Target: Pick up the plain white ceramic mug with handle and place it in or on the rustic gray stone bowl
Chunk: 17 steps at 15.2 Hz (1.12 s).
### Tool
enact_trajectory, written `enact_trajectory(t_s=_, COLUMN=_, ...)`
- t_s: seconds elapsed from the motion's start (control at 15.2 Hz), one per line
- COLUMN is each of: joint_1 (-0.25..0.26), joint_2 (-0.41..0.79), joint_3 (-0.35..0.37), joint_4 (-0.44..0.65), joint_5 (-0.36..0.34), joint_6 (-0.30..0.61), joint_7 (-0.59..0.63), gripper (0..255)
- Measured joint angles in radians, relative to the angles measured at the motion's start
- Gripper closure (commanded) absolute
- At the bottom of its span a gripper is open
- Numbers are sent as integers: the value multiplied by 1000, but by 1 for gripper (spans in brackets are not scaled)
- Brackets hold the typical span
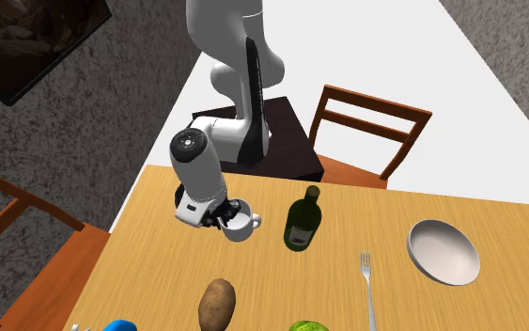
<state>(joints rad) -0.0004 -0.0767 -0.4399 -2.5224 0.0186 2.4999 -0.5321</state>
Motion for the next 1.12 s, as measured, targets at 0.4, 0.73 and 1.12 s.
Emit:
enact_trajectory(t_s=0.4, joint_1=-8, joint_2=-70, joint_3=8, joint_4=23, joint_5=-45, joint_6=-87, joint_7=37, gripper=255)
enact_trajectory(t_s=0.73, joint_1=-14, joint_2=-116, joint_3=16, joint_4=53, joint_5=-68, joint_6=-160, joint_7=55, gripper=255)
enact_trajectory(t_s=1.12, joint_1=-18, joint_2=-171, joint_3=31, joint_4=91, joint_5=-89, joint_6=-249, joint_7=79, gripper=255)
